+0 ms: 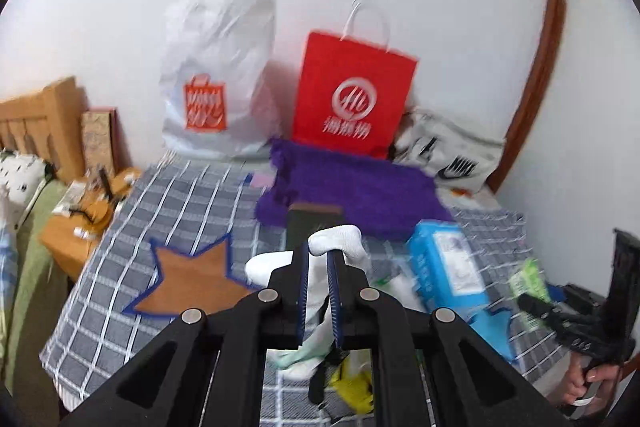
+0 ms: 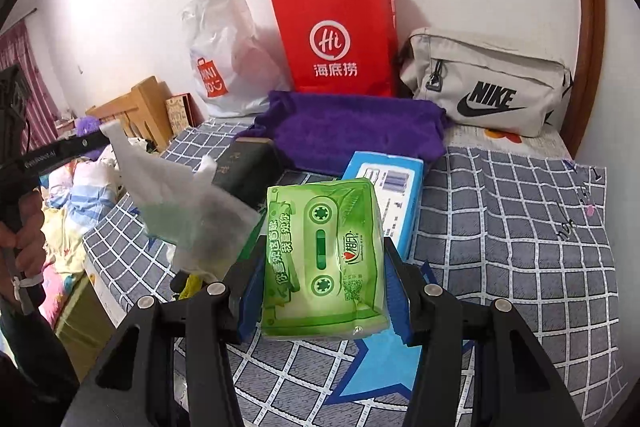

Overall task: Organize soft objects
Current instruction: 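Raise the white gloves with the left gripper while the right gripper holds the wipes pack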

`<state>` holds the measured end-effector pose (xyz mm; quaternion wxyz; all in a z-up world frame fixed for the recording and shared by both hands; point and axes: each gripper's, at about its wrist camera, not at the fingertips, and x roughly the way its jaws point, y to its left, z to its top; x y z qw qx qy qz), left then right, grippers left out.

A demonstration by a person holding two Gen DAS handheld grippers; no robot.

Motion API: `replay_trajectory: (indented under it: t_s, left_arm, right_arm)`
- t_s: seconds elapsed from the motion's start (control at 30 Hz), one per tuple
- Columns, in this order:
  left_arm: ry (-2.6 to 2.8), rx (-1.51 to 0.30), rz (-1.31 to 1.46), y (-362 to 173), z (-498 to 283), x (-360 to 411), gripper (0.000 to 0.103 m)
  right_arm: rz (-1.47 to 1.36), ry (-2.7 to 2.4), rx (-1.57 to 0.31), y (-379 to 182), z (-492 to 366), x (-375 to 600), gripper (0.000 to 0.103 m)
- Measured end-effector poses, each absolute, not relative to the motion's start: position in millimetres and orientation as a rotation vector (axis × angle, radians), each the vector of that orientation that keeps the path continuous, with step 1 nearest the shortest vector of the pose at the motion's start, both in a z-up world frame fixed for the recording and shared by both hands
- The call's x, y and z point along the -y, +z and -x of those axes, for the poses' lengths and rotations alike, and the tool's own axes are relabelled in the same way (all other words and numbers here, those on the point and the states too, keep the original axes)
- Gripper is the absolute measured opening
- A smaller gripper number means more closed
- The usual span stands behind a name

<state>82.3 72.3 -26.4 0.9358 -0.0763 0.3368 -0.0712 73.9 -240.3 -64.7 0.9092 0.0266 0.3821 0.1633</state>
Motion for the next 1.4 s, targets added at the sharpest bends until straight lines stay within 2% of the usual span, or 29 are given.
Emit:
replay_trajectory:
  t_s: [0.2,0.33,0.37,0.43,0.47,0.5,0.63,0.97,1.03,1.07,1.1,1.17,1.4]
  left_arm:
    - [-0.169,-0.83,0.207,-88,-100,-76,0.01]
    - [-0.191,-0.874,0.214,-111,-109,-71,0.011]
    - [-0.22,-0.871,0.223,-113,-110,-69,0.013]
    - [-0.245,-0.87,0.222,-114,-110,-65,0.031]
    - [-0.244,-0.868,0.213,-115,-110,-62,0.05]
    - [-0.239,-0.862,0.2,-114,-110,-60,0.06]
    - [-0.291,-0.85,0.191,-116,-109,-52,0.061]
    - [-0.35,-0.871,0.128,-132,-119,-7,0.06]
    - [-0.348,-0.871,0.117,-136,-122,-3,0.045]
    - [-0.359,-0.879,0.112,-139,-123,-1,0.033]
    - [-0.368,-0.884,0.112,-141,-123,-1,0.025]
    - [-0.385,-0.893,0.106,-145,-121,0,0.014]
    - [-0.374,-0.852,0.147,-127,-102,-21,0.012]
  right_arm:
    - [-0.052,0.336,-0.834,-85,-76,238,0.052]
    - [-0.049,0.327,-0.858,-94,-77,239,0.052]
    - [-0.05,0.323,-0.863,-96,-78,240,0.052]
    - [-0.052,0.317,-0.872,-99,-80,241,0.052]
    - [-0.053,0.312,-0.876,-101,-82,242,0.052]
    - [-0.054,0.309,-0.879,-102,-83,243,0.052]
    - [-0.059,0.304,-0.886,-106,-85,245,0.052]
    - [-0.073,0.299,-0.907,-116,-84,250,0.052]
    - [-0.067,0.298,-0.907,-118,-83,250,0.052]
    - [-0.063,0.3,-0.909,-120,-83,249,0.052]
    - [-0.06,0.303,-0.917,-122,-83,249,0.052]
    - [-0.051,0.315,-0.935,-129,-81,247,0.052]
    - [-0.036,0.334,-1.003,-156,-79,241,0.052]
